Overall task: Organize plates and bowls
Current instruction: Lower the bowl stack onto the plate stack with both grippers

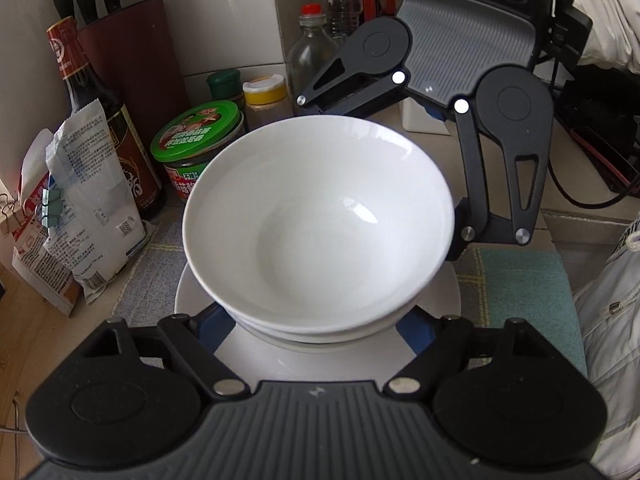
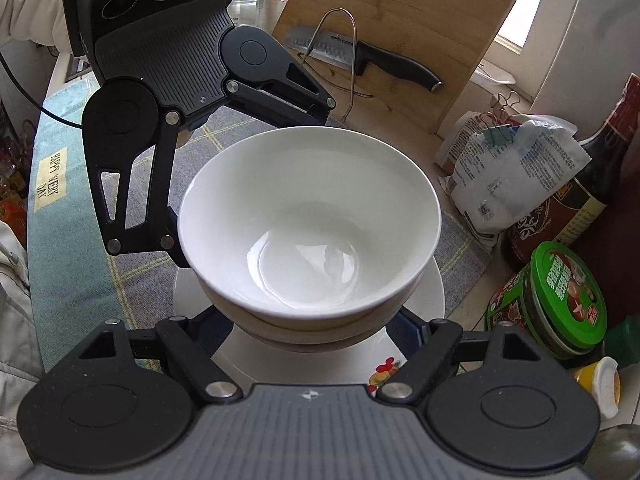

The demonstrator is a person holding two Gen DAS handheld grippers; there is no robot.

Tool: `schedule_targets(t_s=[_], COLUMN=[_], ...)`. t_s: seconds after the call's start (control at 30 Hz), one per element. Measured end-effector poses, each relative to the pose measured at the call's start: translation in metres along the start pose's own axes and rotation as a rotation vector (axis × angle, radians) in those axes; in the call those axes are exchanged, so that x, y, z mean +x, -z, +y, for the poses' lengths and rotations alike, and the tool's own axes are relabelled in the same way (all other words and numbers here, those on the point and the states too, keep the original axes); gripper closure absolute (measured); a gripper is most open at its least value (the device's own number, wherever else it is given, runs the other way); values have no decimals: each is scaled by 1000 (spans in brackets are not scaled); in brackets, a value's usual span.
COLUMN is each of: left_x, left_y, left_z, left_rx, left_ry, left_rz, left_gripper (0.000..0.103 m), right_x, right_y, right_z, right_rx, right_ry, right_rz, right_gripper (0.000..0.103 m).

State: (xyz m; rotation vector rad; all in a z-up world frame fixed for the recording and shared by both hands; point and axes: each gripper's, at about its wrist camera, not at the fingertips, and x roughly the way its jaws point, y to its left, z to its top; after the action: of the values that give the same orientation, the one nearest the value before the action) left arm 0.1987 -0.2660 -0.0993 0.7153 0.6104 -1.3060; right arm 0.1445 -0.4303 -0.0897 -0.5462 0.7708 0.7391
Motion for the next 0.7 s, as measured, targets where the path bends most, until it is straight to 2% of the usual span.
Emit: schedule_targets(t_s=[0.7], left_x=[4], left_y=[1], left_z=[4], left_rx=[-36], left_ry=[12], left_rz=[5], left_gripper=[16], right_x=[8], right_y=[1], right_z=[-6], right_rx=[14], right_ry=[-16], right_rz=[13], right_gripper=[15])
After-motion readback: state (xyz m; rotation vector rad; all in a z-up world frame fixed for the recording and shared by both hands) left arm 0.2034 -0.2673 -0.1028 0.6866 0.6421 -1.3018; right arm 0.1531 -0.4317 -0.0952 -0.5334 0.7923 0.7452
